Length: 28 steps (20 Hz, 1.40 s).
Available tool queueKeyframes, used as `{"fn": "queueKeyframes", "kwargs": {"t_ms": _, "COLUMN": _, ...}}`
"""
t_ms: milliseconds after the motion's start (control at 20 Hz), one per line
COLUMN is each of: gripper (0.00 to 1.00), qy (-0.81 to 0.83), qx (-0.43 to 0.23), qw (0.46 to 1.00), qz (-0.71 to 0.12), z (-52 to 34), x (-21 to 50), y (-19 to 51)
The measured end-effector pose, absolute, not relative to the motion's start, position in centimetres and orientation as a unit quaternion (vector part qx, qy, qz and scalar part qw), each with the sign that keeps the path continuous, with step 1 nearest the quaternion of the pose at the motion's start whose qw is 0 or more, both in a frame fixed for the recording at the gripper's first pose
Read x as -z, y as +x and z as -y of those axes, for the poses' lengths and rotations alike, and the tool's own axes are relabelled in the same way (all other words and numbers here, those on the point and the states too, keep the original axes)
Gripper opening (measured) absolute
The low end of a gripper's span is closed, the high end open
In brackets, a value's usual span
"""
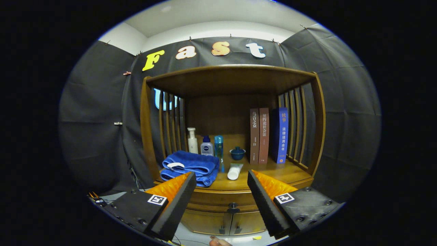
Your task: Pull open the drawer, take out the items inside it, and place them on the countertop above the cabinet.
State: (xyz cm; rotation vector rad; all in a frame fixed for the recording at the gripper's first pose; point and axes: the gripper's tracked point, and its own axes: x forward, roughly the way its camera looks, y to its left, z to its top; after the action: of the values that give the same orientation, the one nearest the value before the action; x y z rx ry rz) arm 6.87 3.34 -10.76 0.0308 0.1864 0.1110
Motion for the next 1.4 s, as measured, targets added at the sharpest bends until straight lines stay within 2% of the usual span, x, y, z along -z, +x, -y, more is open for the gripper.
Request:
{"fn": "queueKeyframes", "kwargs": {"t_ms": 250, "gripper": 0.99, "qy": 0.012, "qx": -0.063, "qw": 0.993, "qz": -0.096, "z": -3.8, "x": 7.7, "y": 6.1}}
{"fn": "queueKeyframes", "kwargs": {"t_ms": 1400, "gripper": 0.99, "qy": 0.017, "qx": -0.04, "qw": 0.997, "qz": -0.07, "z": -1.1, "x": 3.3, "y": 3.6}}
